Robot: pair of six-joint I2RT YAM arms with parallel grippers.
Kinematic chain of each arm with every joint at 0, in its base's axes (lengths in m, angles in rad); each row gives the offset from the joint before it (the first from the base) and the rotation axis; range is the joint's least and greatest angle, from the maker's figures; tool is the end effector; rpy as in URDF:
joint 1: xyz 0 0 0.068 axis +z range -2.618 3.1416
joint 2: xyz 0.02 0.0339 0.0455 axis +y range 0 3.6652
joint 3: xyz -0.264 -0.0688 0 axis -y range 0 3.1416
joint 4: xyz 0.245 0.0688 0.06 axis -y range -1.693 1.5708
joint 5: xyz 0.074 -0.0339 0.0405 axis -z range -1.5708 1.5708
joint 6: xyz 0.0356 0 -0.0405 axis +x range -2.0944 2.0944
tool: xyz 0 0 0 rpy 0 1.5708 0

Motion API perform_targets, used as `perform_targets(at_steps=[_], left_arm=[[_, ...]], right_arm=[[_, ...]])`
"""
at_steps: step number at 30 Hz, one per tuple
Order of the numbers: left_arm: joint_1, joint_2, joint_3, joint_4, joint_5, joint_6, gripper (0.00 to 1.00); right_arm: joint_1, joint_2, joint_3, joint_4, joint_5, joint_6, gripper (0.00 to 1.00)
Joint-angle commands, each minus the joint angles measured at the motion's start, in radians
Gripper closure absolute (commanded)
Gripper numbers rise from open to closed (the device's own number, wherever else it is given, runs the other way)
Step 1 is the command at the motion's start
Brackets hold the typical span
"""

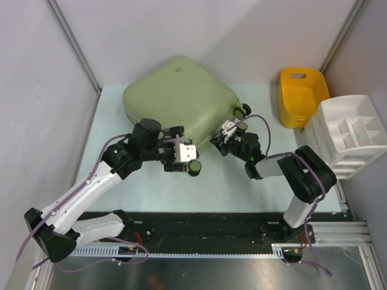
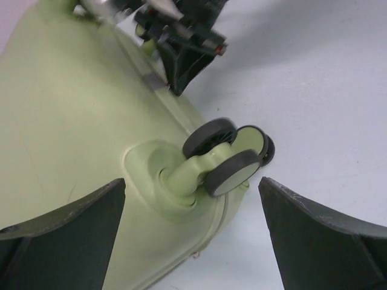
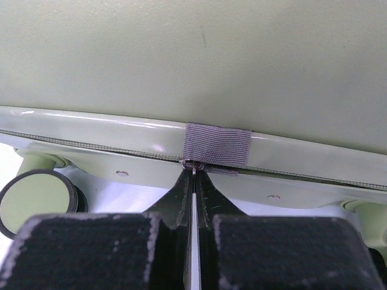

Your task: Open, take out, and arrange the luggage

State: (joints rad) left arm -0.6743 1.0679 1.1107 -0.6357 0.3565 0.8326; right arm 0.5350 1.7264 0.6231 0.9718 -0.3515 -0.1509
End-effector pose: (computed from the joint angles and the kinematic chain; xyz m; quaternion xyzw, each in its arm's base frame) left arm 0.1672 -0.1496 0.3553 0.6552 0.5767 -0.1195 0.4732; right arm 0.2788 0.1795 0.1686 -0.3575 0.6586 0.2529 0.6119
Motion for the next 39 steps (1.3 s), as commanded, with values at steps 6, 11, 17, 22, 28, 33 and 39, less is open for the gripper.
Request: perform_targets(at_steps=[6, 11, 17, 22, 28, 33, 39], left_arm=[[-0.166, 0.116, 0.072, -0.091, -0.131, 0.358, 0.04], [-0.169, 0.224, 0.168, -0.215, -0.108, 0.450, 0.07], [-0.169, 0.306, 0.175, -0.237, -0.169, 0.539, 0.16], [-0.169, 0.326, 0.156, -0.246, -0.202, 0.585, 0.25], [-0.169, 0.311, 0.130, -0.280, -0.235, 0.600, 0.62], [-0.163, 0.268, 0.097, -0.314, -0.225, 0.596, 0.98], [-0.130, 0.205, 0.046, -0.340, -0.208, 0.599, 1.00]], right_arm=[[-0.012, -0.059, 0.015, 0.008, 0.054, -0.042, 1.00], [-0.023, -0.065, 0.017, -0.015, 0.052, -0.047, 1.00], [-0.030, -0.067, 0.017, -0.013, 0.042, -0.052, 1.00], [-0.033, -0.062, 0.017, -0.008, 0.055, -0.059, 1.00], [-0.047, -0.067, 0.015, -0.016, 0.078, -0.079, 1.00], [-0.076, -0.073, 0.015, -0.019, 0.111, -0.105, 1.00], [-0.130, -0.079, 0.015, 0.014, 0.144, -0.143, 1.00]])
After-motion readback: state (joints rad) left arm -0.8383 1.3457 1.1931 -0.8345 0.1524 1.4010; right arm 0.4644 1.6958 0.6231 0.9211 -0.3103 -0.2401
